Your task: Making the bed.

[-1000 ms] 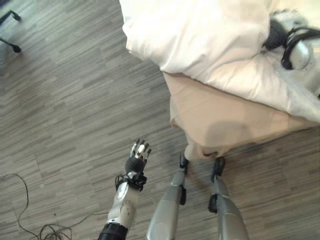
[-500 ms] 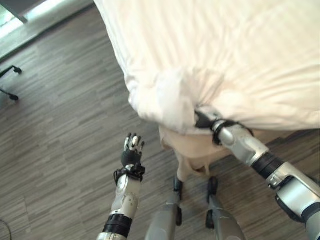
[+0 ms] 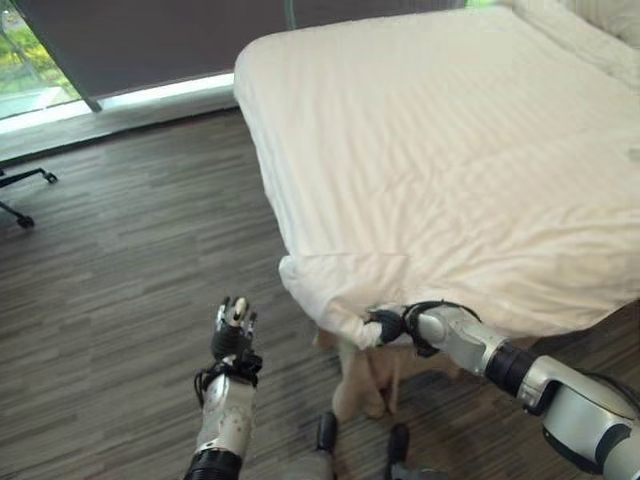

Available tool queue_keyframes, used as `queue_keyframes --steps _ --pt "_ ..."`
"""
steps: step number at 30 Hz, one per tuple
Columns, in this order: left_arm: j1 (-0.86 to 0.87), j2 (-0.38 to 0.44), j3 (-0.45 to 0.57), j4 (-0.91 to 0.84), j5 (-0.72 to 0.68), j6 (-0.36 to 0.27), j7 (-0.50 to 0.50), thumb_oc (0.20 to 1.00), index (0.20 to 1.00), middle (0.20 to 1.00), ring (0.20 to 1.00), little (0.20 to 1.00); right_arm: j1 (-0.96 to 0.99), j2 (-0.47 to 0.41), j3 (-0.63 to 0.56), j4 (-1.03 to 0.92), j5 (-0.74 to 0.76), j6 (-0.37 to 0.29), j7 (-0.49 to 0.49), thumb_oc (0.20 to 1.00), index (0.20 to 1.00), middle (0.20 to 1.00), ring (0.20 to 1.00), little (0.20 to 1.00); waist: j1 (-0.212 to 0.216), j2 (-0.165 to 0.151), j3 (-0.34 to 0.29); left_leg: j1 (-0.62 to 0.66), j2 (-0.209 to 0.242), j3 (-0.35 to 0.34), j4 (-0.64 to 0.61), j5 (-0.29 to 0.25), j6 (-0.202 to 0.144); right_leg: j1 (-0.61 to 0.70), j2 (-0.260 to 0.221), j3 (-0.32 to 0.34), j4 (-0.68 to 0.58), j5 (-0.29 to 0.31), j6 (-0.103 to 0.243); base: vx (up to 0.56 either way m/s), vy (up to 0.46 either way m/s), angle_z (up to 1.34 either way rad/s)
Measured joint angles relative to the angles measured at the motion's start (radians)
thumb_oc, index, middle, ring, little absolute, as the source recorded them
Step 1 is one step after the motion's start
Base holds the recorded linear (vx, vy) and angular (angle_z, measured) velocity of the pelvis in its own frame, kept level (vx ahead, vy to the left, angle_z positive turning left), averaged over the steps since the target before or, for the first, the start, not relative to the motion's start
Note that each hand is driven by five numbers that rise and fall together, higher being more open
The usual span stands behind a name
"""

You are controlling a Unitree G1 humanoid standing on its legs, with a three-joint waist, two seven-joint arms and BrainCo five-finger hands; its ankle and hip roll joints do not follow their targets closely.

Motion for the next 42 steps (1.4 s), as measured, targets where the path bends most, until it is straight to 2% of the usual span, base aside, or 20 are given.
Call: queue_keyframes --steps 2,3,5,7,8,10,11,12,14,16,18,19,23,25,27,31,35,38,41,42 --pt "0.0 0.001 0.018 0.0 -0.001 -0.004 -0.002 1.0 1.0 1.0 1.0 1.0 0.004 -0.016 0.0 -0.031 0.024 0.003 0.013 0.2 0.2 0.2 0.2 0.2 0.009 -0.006 -0.003 0.01 0.001 0.0 0.0 0.001 0.002 0.007 0.0 0.002 -0.001 -0.002 0.001 0.04 0.031 0.03" --pt "0.005 0.015 0.042 -0.002 -0.001 0.0 -0.012 1.0 1.0 1.0 1.0 1.0 0.015 -0.096 -0.038 -0.117 0.082 0.006 0.057 0.2 0.2 0.2 0.2 0.2 0.018 -0.016 -0.008 0.025 0.001 -0.002 0.0 -0.005 0.002 0.028 0.0 -0.006 0.0 -0.008 0.003 0.0 0.032 0.1" --pt "0.025 0.023 0.066 -0.002 -0.001 -0.002 -0.013 1.0 1.0 1.0 1.0 1.0 0.038 -0.115 -0.089 -0.129 0.123 0.0 0.064 0.2 0.2 0.2 0.2 0.2 0.017 -0.027 -0.011 0.047 0.0 -0.002 0.0 -0.006 0.004 0.051 0.001 -0.006 0.0 -0.012 0.005 0.0 0.036 0.08" --pt "0.046 0.026 0.093 -0.009 -0.001 0.001 -0.026 1.0 1.0 1.0 1.0 1.0 0.092 -0.207 -0.132 -0.231 0.18 -0.006 0.078 0.2 0.2 0.2 0.2 0.2 0.026 -0.039 -0.013 0.054 -0.002 -0.003 0.0 -0.01 0.012 0.058 -0.003 -0.008 0.0 -0.018 0.006 0.0 0.021 0.04" --pt "0.067 0.046 0.102 -0.007 0.001 0.003 -0.034 1.0 1.0 1.0 1.0 1.0 0.135 -0.287 -0.176 -0.304 0.23 -0.014 0.093 0.2 0.2 0.2 0.2 0.2 0.017 -0.057 -0.007 0.062 -0.004 -0.001 -0.001 -0.011 0.014 0.066 -0.004 -0.006 0.0 -0.018 0.006 0.0 0.0 0.0" --pt "0.093 0.071 0.108 -0.018 0.002 0.01 -0.044 1.0 1.0 1.0 1.0 1.0 0.263 -0.367 -0.277 -0.414 0.29 -0.013 0.113 0.2 0.2 0.2 0.2 0.2 0.019 -0.084 -0.007 0.064 -0.005 -0.003 -0.001 -0.013 0.014 0.069 -0.005 -0.008 0.0 -0.02 0.008 -0.01 0.002 0.02" --pt "0.112 0.085 0.118 -0.025 0.003 0.011 -0.048 1.0 1.0 1.0 1.0 1.0 0.323 -0.384 -0.33 -0.44 0.327 -0.01 0.114 0.2 0.2 0.2 0.2 0.2 0.026 -0.099 -0.003 0.064 -0.006 -0.004 -0.001 -0.014 0.015 0.07 -0.006 -0.009 0.0 -0.021 0.01 -0.04 0.019 0.02" --pt "0.126 0.1 0.107 -0.025 0.008 0.018 -0.056 1.0 1.0 1.0 1.0 1.0 0.426 -0.392 -0.411 -0.462 0.385 0.0 0.115 0.2 0.2 0.2 0.2 0.2 0.014 -0.123 0.006 0.063 -0.008 -0.003 -0.001 -0.019 0.01 0.068 -0.007 -0.008 0.0 -0.022 0.012 -0.05 0.023 0.06" --pt "0.13 0.1 0.1 -0.043 0.012 0.027 -0.069 1.0 1.0 1.0 1.0 1.0 0.595 -0.445 -0.553 -0.556 0.422 0.007 0.117 0.2 0.2 0.2 0.2 0.2 0.026 -0.14 0.021 0.054 -0.016 -0.008 -0.001 -0.02 0.012 0.061 -0.014 -0.014 0.0 -0.025 0.016 -0.04 0.017 0.06" --pt "0.131 0.102 0.097 -0.043 0.013 0.035 -0.076 1.0 1.0 1.0 1.0 1.0 0.623 -0.461 -0.588 -0.565 0.434 0.011 0.126 0.2 0.2 0.2 0.2 0.2 0.017 -0.164 0.037 0.045 -0.024 -0.003 -0.001 -0.022 0.014 0.051 -0.023 -0.009 0.0 -0.024 0.02 -0.04 0.017 -0.01" --pt "0.113 0.103 0.089 -0.063 0.024 0.034 -0.077 1.0 1.0 1.0 1.0 1.0 0.677 -0.413 -0.628 -0.542 0.484 0.008 0.129 0.2 0.2 0.2 0.2 0.2 0.038 -0.19 0.058 0.04 -0.026 -0.006 0.0 -0.024 0.019 0.048 -0.027 -0.012 0.0 -0.027 0.026 -0.02 0.017 0.04" --pt "0.111 0.105 0.085 -0.065 0.04 0.04 -0.076 1.0 1.0 1.0 1.0 1.0 0.663 -0.393 -0.6 -0.532 0.496 0.028 0.13 0.2 0.2 0.2 0.2 0.2 0.041 -0.204 0.068 0.039 -0.03 -0.004 0.0 -0.028 0.024 0.046 -0.03 -0.01 0.0 -0.028 0.028 0.0 0.0 0.0" --pt "0.102 0.119 0.072 -0.065 0.053 0.041 -0.075 1.0 1.0 1.0 1.0 1.0 0.657 -0.298 -0.578 -0.494 0.493 0.039 0.137 0.2 0.2 0.2 0.2 0.2 0.041 -0.216 0.087 0.034 -0.041 -0.003 0.0 -0.031 0.032 0.042 -0.04 -0.009 0.0 -0.025 0.031 -0.02 0.037 0.0" --pt "0.096 0.12 0.076 -0.055 0.058 0.041 -0.062 1.0 1.0 1.0 1.0 1.0 0.6 -0.19 -0.552 -0.376 0.493 0.043 0.129 0.2 0.2 0.2 0.2 0.2 0.038 -0.222 0.09 0.03 -0.044 0.004 0.0 -0.032 0.033 0.035 -0.043 -0.001 0.0 -0.024 0.032 -0.01 0.04 -0.09" --pt "0.059 0.117 0.083 -0.03 0.081 0.046 -0.041 1.0 1.0 1.0 1.0 1.0 0.529 -0.132 -0.505 -0.305 0.455 0.057 0.091 0.2 0.2 0.2 0.2 0.2 0.038 -0.21 0.103 0.035 -0.047 0.01 0.0 -0.033 0.032 0.035 -0.046 0.009 0.0 -0.023 0.035 -0.01 0.046 -0.13" --pt "0.039 0.116 0.086 -0.031 0.083 0.051 -0.031 1.0 1.0 1.0 1.0 1.0 0.499 -0.095 -0.47 -0.291 0.449 0.069 0.056 0.2 0.2 0.2 0.2 0.2 0.038 -0.195 0.114 0.048 -0.044 0.025 0.0 -0.037 0.027 0.043 -0.045 0.02 0.0 -0.023 0.035 -0.01 0.036 -0.09" --pt "0.044 0.112 0.075 -0.033 0.083 0.056 -0.033 1.0 1.0 1.0 1.0 1.0 0.44 -0.118 -0.398 -0.224 0.515 0.094 0.056 0.2 0.2 0.2 0.2 0.2 0.042 -0.186 0.117 0.06 -0.038 0.024 -0.001 -0.044 0.018 0.057 -0.04 0.018 0.0 -0.023 0.035 -0.02 0.014 -0.02" --pt "0.023 0.131 0.01 -0.034 0.083 0.06 -0.045 1.0 1.0 1.0 1.0 1.0 0.248 -0.236 -0.215 -0.18 0.619 0.117 0.096 0.2 0.2 0.2 0.2 0.2 0.045 -0.173 0.123 0.058 -0.038 0.023 0.0 -0.041 0.023 0.054 -0.039 0.017 0.0 -0.019 0.036 -0.02 0.004 0.02" --pt "0.033 0.13 0.013 -0.032 0.082 0.06 -0.049 1.0 1.0 1.0 1.0 1.0 0.238 -0.254 -0.214 -0.204 0.625 0.117 0.112 0.2 0.2 0.2 0.2 0.2 0.048 -0.173 0.122 0.058 -0.037 0.025 0.0 -0.041 0.024 0.053 -0.038 0.019 0.0 -0.019 0.036 0.0 0.004 0.0" --pt "0.041 0.13 0.015 -0.03 0.082 0.06 -0.05 1.0 1.0 1.0 1.0 1.0 0.244 -0.255 -0.214 -0.208 0.624 0.117 0.113 0.31 0.31 0.31 0.31 0.31 0.046 -0.173 0.122 0.058 -0.037 0.026 0.0 -0.04 0.025 0.053 -0.038 0.021 0.0 -0.019 0.036 0.0 0.012 -0.06"
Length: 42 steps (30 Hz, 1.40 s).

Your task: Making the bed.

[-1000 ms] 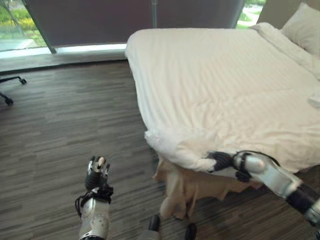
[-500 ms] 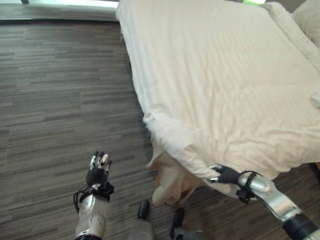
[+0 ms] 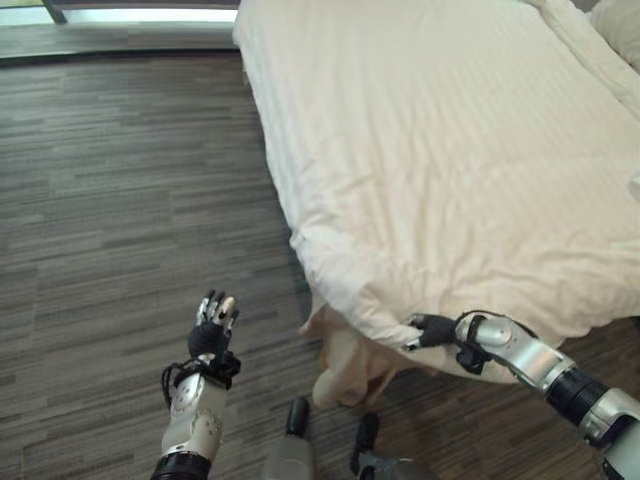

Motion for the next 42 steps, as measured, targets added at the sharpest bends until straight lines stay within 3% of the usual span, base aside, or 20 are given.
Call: queue_keyframes --steps 1,9,16,17,21,23,25,26,27,29,31,32,33,35,36,37,38,39,40,42 --pt "0.004 0.0 0.003 0.001 0.0 0.0 0.0 1.0 1.0 1.0 1.0 1.0 0.006 -0.005 -0.001 -0.012 -0.002 0.0 0.0 1.0 1.0 1.0 1.0 1.0 -0.004 0.0 0.0 0.001 0.0 0.001 0.0 0.001 0.001 0.0 0.0 0.002 0.0 0.0 0.0 0.0 0.011 -0.06" --pt "0.013 0.0 0.076 0.003 -0.003 0.001 -0.026 1.0 1.0 1.0 1.0 1.0 0.132 -0.242 -0.119 -0.298 -0.13 -0.045 0.121 1.0 1.0 1.0 1.0 1.0 -0.028 0.008 -0.004 0.022 -0.001 0.005 0.0 0.002 0.004 0.018 -0.001 0.007 0.0 0.001 0.0 0.0 0.001 -0.01" --pt "0.044 -0.004 0.075 0.001 -0.001 0.002 -0.04 1.0 1.0 1.0 1.0 1.0 0.304 -0.491 -0.341 -0.543 -0.131 -0.078 0.149 1.0 1.0 1.0 1.0 1.0 -0.09 0.026 -0.023 0.038 -0.002 0.011 0.0 -0.008 0.012 0.032 -0.003 0.016 0.0 -0.003 0.005 0.01 0.012 -0.05" --pt "0.055 -0.014 0.078 0.001 -0.001 0.002 -0.047 1.0 1.0 1.0 1.0 1.0 0.307 -0.566 -0.374 -0.615 -0.119 -0.092 0.156 1.0 1.0 1.0 1.0 1.0 -0.111 0.036 -0.043 0.038 -0.002 0.019 0.0 -0.009 0.014 0.029 -0.004 0.023 0.0 -0.003 0.006 0.01 0.012 -0.11" --pt "0.066 -0.046 0.074 -0.002 -0.001 0.001 -0.069 1.0 1.0 1.0 1.0 1.0 0.315 -0.639 -0.421 -0.67 -0.036 -0.122 0.152 1.0 1.0 1.0 1.0 1.0 -0.13 0.042 -0.08 0.038 -0.001 0.033 0.0 -0.01 0.013 0.022 -0.002 0.037 0.0 -0.003 0.006 0.02 0.006 -0.11" --pt "0.099 -0.059 0.076 -0.016 -0.001 0.0 -0.075 1.0 1.0 1.0 1.0 1.0 0.383 -0.78 -0.624 -0.749 0.048 -0.166 0.141 1.0 1.0 1.0 1.0 1.0 -0.145 0.052 -0.088 0.038 -0.002 0.039 0.0 -0.009 0.012 0.018 -0.003 0.044 0.0 0.0 0.007 0.03 0.011 -0.08" --pt "0.136 -0.062 0.087 -0.015 -0.001 -0.004 -0.076 1.0 1.0 1.0 1.0 1.0 0.48 -0.787 -0.881 -0.715 0.118 -0.224 0.089 1.0 1.0 1.0 1.0 1.0 -0.168 0.043 -0.106 0.04 -0.001 0.044 0.0 -0.009 0.016 0.019 -0.001 0.045 0.0 0.0 0.007 0.05 0.02 -0.08" --pt "0.156 -0.065 0.086 -0.011 -0.001 -0.008 -0.077 1.0 1.0 1.0 1.0 1.0 0.611 -0.749 -1.088 -0.68 0.15 -0.256 0.039 1.0 1.0 1.0 1.0 1.0 -0.173 0.032 -0.12 0.045 -0.001 0.055 0.0 -0.012 0.018 0.019 -0.001 0.054 0.0 0.001 0.006 0.06 0.022 -0.13" --pt "0.164 -0.074 0.093 -0.011 0.0 -0.01 -0.079 1.0 1.0 1.0 1.0 1.0 0.685 -0.707 -1.188 -0.656 0.156 -0.273 0.024 1.0 1.0 1.0 1.0 1.0 -0.173 0.032 -0.124 0.047 -0.001 0.059 0.0 -0.015 0.021 0.019 -0.002 0.059 0.0 0.001 0.006 0.05 0.015 -0.18" --pt "0.186 -0.078 0.106 -0.01 -0.001 -0.015 -0.078 1.0 1.0 1.0 1.0 1.0 0.701 -0.596 -1.252 -0.63 0.163 -0.288 -0.021 1.0 1.0 1.0 1.0 1.0 -0.177 0.025 -0.134 0.053 -0.003 0.064 0.0 -0.022 0.024 0.022 -0.004 0.069 0.0 0.002 0.005 0.03 0.009 -0.19" --pt "0.178 -0.078 0.105 -0.011 0.0 -0.018 -0.078 1.0 1.0 1.0 1.0 1.0 0.696 -0.517 -1.246 -0.604 0.167 -0.295 -0.046 1.0 1.0 1.0 1.0 1.0 -0.183 0.039 -0.133 0.056 -0.005 0.066 -0.001 -0.029 0.023 0.024 -0.007 0.072 0.0 0.001 0.009 0.05 0.01 -0.06" --pt "0.17 -0.078 0.106 -0.011 0.001 -0.024 -0.077 1.0 1.0 1.0 1.0 1.0 0.672 -0.429 -1.244 -0.581 0.19 -0.311 -0.06 1.0 1.0 1.0 1.0 1.0 -0.182 0.038 -0.134 0.056 -0.006 0.063 -0.002 -0.03 0.025 0.025 -0.008 0.071 0.0 -0.002 0.012 0.04 0.007 0.05" --pt "0.158 -0.077 0.106 0.0 0.001 -0.028 -0.072 1.0 1.0 1.0 1.0 1.0 0.574 -0.183 -1.229 -0.52 0.237 -0.336 -0.133 1.0 1.0 1.0 1.0 1.0 -0.178 0.042 -0.142 0.056 -0.008 0.065 -0.005 -0.032 0.028 0.024 -0.01 0.073 -0.001 -0.004 0.015 0.05 0.011 0.0" --pt "0.151 -0.081 0.101 0.004 0.0 -0.031 -0.059 1.0 1.0 1.0 1.0 1.0 0.462 0.097 -1.162 -0.415 0.318 -0.374 -0.249 1.0 1.0 1.0 1.0 1.0 -0.177 0.082 -0.154 0.051 -0.016 0.067 -0.006 -0.032 0.03 0.018 -0.018 0.08 -0.001 -0.003 0.017 0.05 0.0 -0.06" --pt "0.148 -0.084 0.092 0.005 0.001 -0.032 -0.044 1.0 1.0 1.0 1.0 1.0 0.424 0.246 -1.146 -0.357 0.37 -0.408 -0.3 1.0 1.0 1.0 1.0 1.0 -0.176 0.107 -0.153 0.051 -0.017 0.066 -0.005 -0.033 0.03 0.016 -0.019 0.081 0.0 -0.003 0.017 0.08 -0.001 -0.02" --pt "0.147 -0.098 0.081 0.003 0.001 -0.031 -0.013 1.0 1.0 1.0 1.0 1.0 0.402 0.515 -1.145 -0.315 0.446 -0.462 -0.386 1.0 1.0 1.0 1.0 1.0 -0.18 0.131 -0.166 0.051 -0.017 0.064 -0.006 -0.032 0.03 0.015 -0.016 0.079 -0.001 -0.003 0.017 0.05 0.009 0.15" --pt "0.143 -0.129 0.037 -0.005 0.018 -0.019 0.009 1.0 1.0 1.0 1.0 1.0 0.522 0.632 -1.035 -0.295 0.482 -0.431 -0.444 1.0 1.0 1.0 1.0 1.0 -0.159 0.176 -0.164 0.043 -0.021 0.056 -0.005 -0.026 0.031 0.013 -0.02 0.069 0.0 -0.004 0.018 0.04 0.014 0.22" --pt "0.147 -0.142 0.024 -0.007 0.034 -0.017 0.014 1.0 1.0 1.0 1.0 1.0 0.591 0.596 -0.977 -0.292 0.485 -0.389 -0.451 1.0 1.0 1.0 1.0 1.0 -0.146 0.198 -0.159 0.04 -0.025 0.055 -0.001 -0.02 0.04 0.012 -0.024 0.065 0.0 -0.001 0.016 0.02 0.014 0.17" --pt "0.155 -0.157 0.03 -0.007 0.044 -0.017 0.017 1.0 1.0 1.0 1.0 1.0 0.62 0.568 -0.93 -0.271 0.496 -0.393 -0.454 1.0 1.0 1.0 1.0 1.0 -0.144 0.212 -0.16 0.041 -0.027 0.058 -0.001 -0.019 0.042 0.012 -0.027 0.065 0.0 0.001 0.016 0.0 0.0 0.0" --pt "0.156 -0.157 0.037 -0.006 0.048 -0.014 0.022 1.0 1.0 1.0 1.0 1.0 0.64 0.558 -0.898 -0.21 0.501 -0.406 -0.472 1.0 1.0 1.0 1.0 1.0 -0.153 0.204 -0.156 0.049 -0.023 0.062 -0.002 -0.02 0.043 0.018 -0.023 0.07 0.0 -0.001 0.018 0.02 0.005 -0.09"
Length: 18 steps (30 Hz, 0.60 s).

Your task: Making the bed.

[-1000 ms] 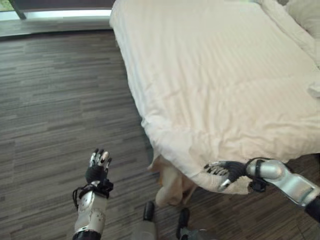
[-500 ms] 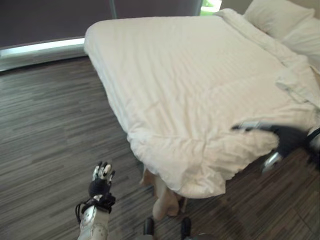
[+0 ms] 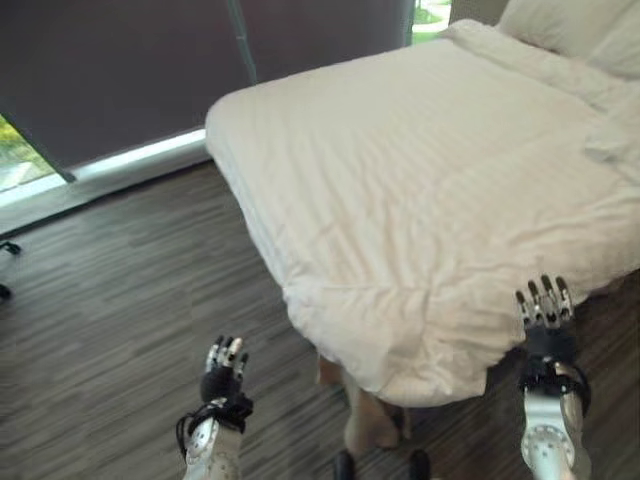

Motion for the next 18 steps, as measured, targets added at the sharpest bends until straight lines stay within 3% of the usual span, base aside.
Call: queue_keyframes --steps 1,3,7,12,16,18 --pt "-0.01 -0.001 0.001 -0.001 0.0 0.003 0.0 1.0 1.0 1.0 1.0 1.0 0.001 -0.01 0.026 0.014 0.0 0.005 -0.005 1.0 1.0 1.0 1.0 1.0 -0.002 0.0 0.002 0.001 0.003 0.002 -0.005 -0.001 -0.001 0.0 0.002 0.001 0.0 -0.001 0.001 0.03 0.002 -0.1" --pt "-0.049 -0.039 -0.013 -0.002 -0.002 0.009 0.021 1.0 1.0 1.0 1.0 1.0 -0.027 -0.025 0.055 0.026 -0.004 0.004 -0.037 1.0 1.0 1.0 1.0 1.0 -0.018 -0.047 0.027 0.005 0.005 0.006 -0.005 -0.003 -0.004 0.001 0.003 0.009 -0.002 -0.002 0.0 0.02 0.013 -0.05" --pt "-0.043 -0.037 -0.034 -0.112 0.034 0.009 0.022 1.0 1.0 1.0 1.0 1.0 -0.024 -0.035 -0.02 0.033 -0.113 0.003 -0.084 1.0 1.0 1.0 1.0 1.0 -0.017 -0.03 0.062 0.052 0.002 0.019 -0.005 -0.003 0.003 0.05 -0.001 0.0 -0.001 0.001 -0.004 0.01 0.047 0.02" --pt "-0.056 -0.021 -0.03 -0.223 0.06 -0.005 0.022 1.0 1.0 1.0 1.0 1.0 -0.007 -0.096 -0.042 0.034 -0.121 0.004 -0.096 1.0 1.0 1.0 1.0 1.0 -0.018 -0.012 0.062 0.059 0.002 -0.007 -0.006 -0.018 0.004 0.07 -0.001 -0.018 -0.004 -0.007 0.002 0.02 0.04 0.11" --pt "-0.046 -0.003 -0.005 -0.229 0.067 -0.005 0.019 1.0 1.0 1.0 1.0 1.0 -0.006 -0.228 -0.019 0.028 -0.142 0.044 -0.075 1.0 1.0 1.0 1.0 1.0 -0.011 -0.031 0.061 0.052 0.004 -0.032 -0.005 -0.016 0.006 0.08 0.0 -0.048 0.0 -0.009 -0.005 0.0 0.055 0.25" --pt "-0.035 0.002 0.009 -0.214 0.067 -0.005 0.018 1.0 1.0 1.0 1.0 1.0 -0.025 -0.272 -0.021 0.022 -0.162 0.062 -0.042 1.0 1.0 1.0 1.0 1.0 0.013 -0.06 0.05 0.048 0.004 -0.049 -0.005 -0.012 0.009 0.085 0.0 -0.068 0.0 -0.014 -0.007 0.01 0.068 0.29"
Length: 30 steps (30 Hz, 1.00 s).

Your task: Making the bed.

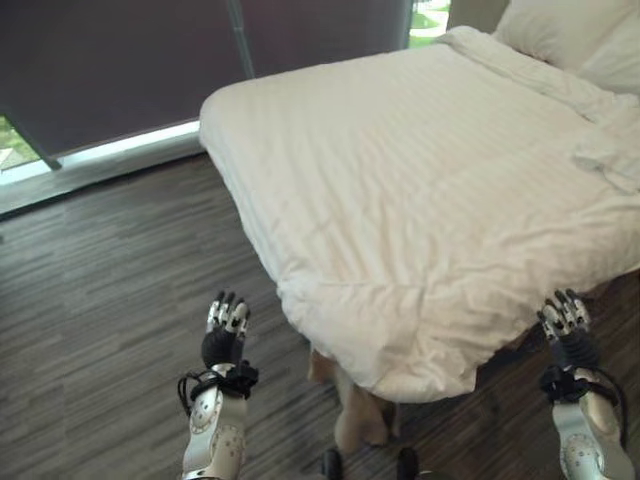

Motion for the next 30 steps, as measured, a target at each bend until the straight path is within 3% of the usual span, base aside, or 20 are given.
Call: queue_keyframes --steps 4,8,13,30 --pt "0.034 0.012 -0.002 0.006 0.0 0.003 -0.01 1.0 1.0 1.0 1.0 1.0 -0.102 -0.059 0.043 -0.002 -0.017 0.023 0.038 1.0 1.0 1.0 1.0 1.0 0.042 -0.05 -0.019 -0.006 -0.007 -0.012 0.0 0.008 0.003 0.001 -0.006 -0.015 0.0 -0.005 0.005 0.0 0.053 0.11" --pt "0.044 0.045 -0.001 0.007 0.0 0.02 -0.03 1.0 1.0 1.0 1.0 1.0 -0.155 -0.128 0.147 0.035 -0.144 0.059 0.092 1.0 1.0 1.0 1.0 1.0 0.084 -0.073 -0.016 -0.006 -0.013 -0.014 0.0 0.007 0.002 0.001 -0.012 -0.017 0.0 -0.006 0.007 0.0 0.039 0.04" --pt "0.043 0.056 -0.001 0.013 0.0 0.022 -0.039 1.0 1.0 1.0 1.0 1.0 -0.196 -0.142 0.218 0.089 -0.251 0.105 0.115 1.0 1.0 1.0 1.0 1.0 0.108 -0.072 -0.012 -0.009 -0.016 -0.025 0.0 0.007 0.002 0.002 -0.016 -0.025 -0.001 -0.008 0.011 0.02 0.019 0.04" --pt "0.04 0.056 -0.003 0.015 0.0 0.025 -0.042 1.0 1.0 1.0 1.0 1.0 -0.224 -0.146 0.253 0.221 -0.472 0.129 0.114 1.0 1.0 1.0 1.0 1.0 0.11 -0.065 0.02 -0.013 -0.018 -0.04 0.002 0.009 0.004 0.001 -0.018 -0.044 -0.004 -0.013 0.016 0.01 0.007 0.03"
